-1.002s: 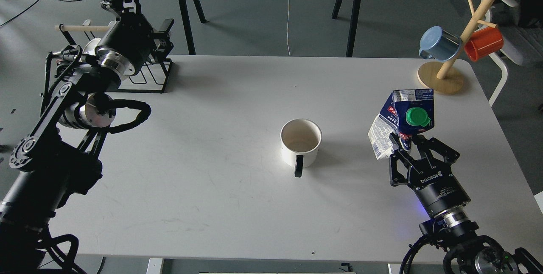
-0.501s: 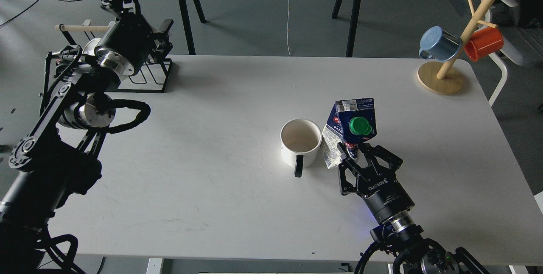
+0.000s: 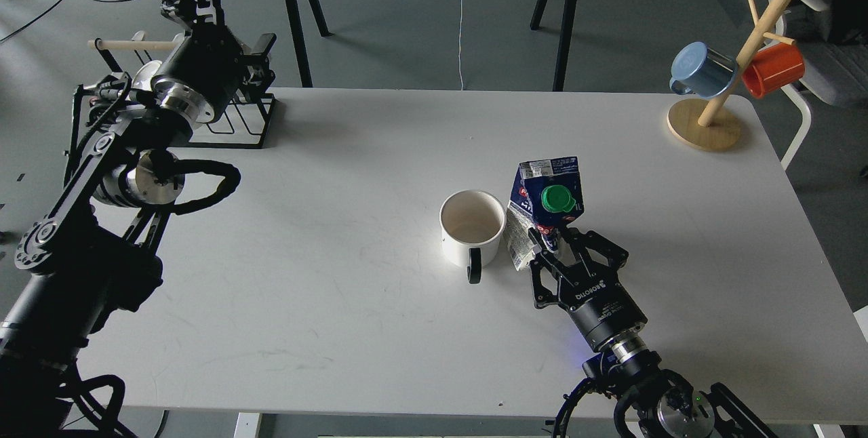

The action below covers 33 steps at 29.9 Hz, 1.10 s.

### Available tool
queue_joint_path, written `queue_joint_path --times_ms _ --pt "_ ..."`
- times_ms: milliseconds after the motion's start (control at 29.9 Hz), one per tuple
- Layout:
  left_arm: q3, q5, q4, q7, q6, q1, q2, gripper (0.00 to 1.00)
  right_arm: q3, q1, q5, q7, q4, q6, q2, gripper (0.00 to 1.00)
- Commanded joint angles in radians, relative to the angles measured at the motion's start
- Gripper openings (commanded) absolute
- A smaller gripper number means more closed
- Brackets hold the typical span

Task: Place cup and milk with both arms
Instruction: 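Carry the milk carton with the right gripper beside the white mug, then release the milk carton and pull the right gripper away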

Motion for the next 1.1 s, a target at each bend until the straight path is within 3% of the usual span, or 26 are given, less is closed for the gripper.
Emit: queue_joint_path --times_ms 0,134,234,401,802,1069 --pt "0.0 0.0 0.001 0.0 0.0 0.0 -0.003 0.99 -0.002 0.004 -0.001 0.0 -0.015 0.0 0.003 0.65" --pt "0.0 0.0 0.001 0.0 0.0 0.0 -0.003 0.99 -0.005 0.016 0.0 -0.002 -0.02 0.0 0.005 0.92" --pt "0.0 0.0 0.001 0.0 0.0 0.0 -0.001 0.99 -0.013 0.018 0.0 -0.003 -0.018 0.0 0.002 0.98" --pt "-0.001 0.0 0.001 0.0 0.0 0.0 -0.001 0.99 -0.001 0.012 0.008 -0.005 -0.004 0.0 -0.009 0.98" --pt "-0.005 -0.002 0.001 -0.003 -0.002 0.002 -0.001 0.99 0.064 -0.091 0.02 -0.015 0.198 0.0 -0.239 0.99" --pt "-0.005 -0.002 -0.002 -0.011 -0.002 0.0 -0.003 0.99 0.048 -0.112 0.025 -0.02 0.302 0.0 -0.304 0.99"
